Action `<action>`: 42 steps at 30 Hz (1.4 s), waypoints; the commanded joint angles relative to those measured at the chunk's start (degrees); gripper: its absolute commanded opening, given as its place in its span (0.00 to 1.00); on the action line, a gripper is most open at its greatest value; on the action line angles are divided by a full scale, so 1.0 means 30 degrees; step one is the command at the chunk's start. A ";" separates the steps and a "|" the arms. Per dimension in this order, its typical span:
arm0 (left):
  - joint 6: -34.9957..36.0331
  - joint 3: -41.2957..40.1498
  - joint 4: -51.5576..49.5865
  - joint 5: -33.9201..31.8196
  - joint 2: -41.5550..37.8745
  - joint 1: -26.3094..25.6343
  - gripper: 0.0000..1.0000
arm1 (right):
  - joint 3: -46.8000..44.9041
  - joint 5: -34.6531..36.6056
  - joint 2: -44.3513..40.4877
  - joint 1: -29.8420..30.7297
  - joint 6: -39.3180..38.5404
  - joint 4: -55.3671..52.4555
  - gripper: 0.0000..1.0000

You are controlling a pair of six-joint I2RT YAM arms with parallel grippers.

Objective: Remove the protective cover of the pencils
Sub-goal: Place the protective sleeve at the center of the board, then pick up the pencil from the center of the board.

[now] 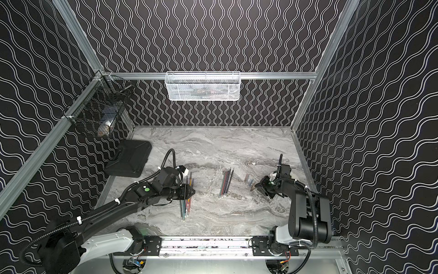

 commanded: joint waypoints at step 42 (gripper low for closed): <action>0.1457 0.3557 -0.7878 -0.0813 -0.9046 0.0071 0.30 | 0.6965 0.9076 0.2678 2.0623 0.7284 -0.0242 0.25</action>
